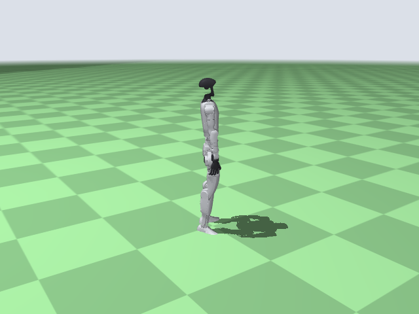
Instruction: In place motions
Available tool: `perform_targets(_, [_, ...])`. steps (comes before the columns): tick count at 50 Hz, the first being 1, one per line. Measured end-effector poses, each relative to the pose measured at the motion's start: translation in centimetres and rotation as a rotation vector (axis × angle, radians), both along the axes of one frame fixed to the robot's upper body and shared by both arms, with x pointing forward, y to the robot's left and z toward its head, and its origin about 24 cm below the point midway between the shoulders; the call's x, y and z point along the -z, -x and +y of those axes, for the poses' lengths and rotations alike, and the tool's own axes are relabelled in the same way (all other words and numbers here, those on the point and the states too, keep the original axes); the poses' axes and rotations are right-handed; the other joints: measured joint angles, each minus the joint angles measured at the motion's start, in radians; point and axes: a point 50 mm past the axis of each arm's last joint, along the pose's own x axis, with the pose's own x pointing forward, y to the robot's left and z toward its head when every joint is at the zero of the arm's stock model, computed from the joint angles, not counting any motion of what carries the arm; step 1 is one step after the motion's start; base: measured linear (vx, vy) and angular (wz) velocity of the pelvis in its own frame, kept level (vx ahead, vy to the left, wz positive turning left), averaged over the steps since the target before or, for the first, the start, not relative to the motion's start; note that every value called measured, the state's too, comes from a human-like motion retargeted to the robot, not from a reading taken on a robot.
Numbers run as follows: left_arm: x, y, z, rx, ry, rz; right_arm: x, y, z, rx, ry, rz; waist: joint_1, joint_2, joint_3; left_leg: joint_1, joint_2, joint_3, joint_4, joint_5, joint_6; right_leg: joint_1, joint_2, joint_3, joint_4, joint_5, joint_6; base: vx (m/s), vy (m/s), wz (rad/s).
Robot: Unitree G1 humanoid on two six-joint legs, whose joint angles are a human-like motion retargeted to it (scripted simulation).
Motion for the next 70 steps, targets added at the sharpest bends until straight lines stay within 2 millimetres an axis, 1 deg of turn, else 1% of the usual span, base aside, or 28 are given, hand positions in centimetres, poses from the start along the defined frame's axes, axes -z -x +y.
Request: perform_targets(70, [0.01, 0.11, -0.11, -0.01, 0.005, 0.004, 0.02, -0.1, 0.05, -0.016, 0.001, -0.006, -0.017, 0.004, 0.008, 0.002, -0.003, -0.005, -0.004, -0.003, -0.001, 0.002, -0.003, -0.011, -0.001, -0.001, 0.003, 0.0, 0.0, 0.0])
